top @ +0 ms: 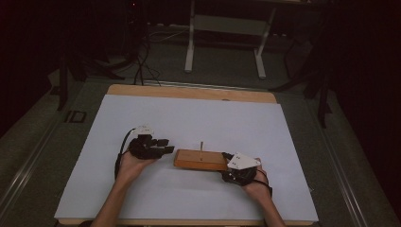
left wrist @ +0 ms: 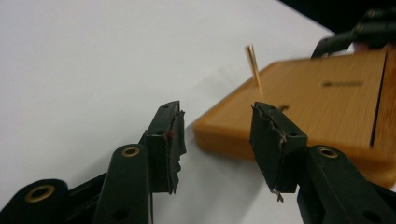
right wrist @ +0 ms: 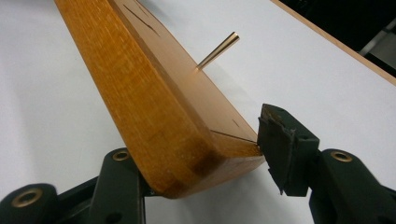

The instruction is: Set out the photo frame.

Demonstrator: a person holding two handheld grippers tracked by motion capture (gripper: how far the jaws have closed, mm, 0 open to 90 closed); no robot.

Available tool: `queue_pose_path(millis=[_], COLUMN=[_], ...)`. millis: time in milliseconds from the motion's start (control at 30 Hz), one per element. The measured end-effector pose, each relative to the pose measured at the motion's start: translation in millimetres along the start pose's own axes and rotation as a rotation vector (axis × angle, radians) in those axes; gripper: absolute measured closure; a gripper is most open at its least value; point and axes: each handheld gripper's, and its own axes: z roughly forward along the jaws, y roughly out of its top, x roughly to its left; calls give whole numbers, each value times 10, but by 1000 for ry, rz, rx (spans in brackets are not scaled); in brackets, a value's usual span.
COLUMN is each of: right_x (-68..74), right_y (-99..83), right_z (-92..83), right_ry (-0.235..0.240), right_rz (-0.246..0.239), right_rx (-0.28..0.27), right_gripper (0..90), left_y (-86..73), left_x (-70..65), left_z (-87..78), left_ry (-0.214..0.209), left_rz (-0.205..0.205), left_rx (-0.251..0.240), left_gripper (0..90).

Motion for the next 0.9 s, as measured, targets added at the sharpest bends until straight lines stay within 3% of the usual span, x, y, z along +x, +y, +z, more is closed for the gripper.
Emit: queue_pose_path(millis=[200, 333, 400, 467, 633, 900], right_x=[-5, -8, -10, -20, -35, -55], right_y=[3, 4, 4, 8, 10, 19], right_z=[0, -2, -2, -2, -2, -13], right_ry=[1, 4, 6, 11, 17, 24], right_rz=[0, 6, 8, 10, 15, 23], right_rx=[1, 1, 0, 1, 0, -11], right_gripper=[472, 473, 473, 474, 474, 486], left_y=[-81, -137, -137, -158, -167, -186], left_x=[-36, -105, -105, -133, -186, -243], left_z=[-53, -76, -76, -48, -63, -26], left_ry=[24, 50, 50, 31, 20, 9], left_rz=[30, 80, 80, 106, 142, 180], left_rx=[16, 34, 34, 49, 27, 49], left_gripper=[527, 525, 527, 529, 515, 428])
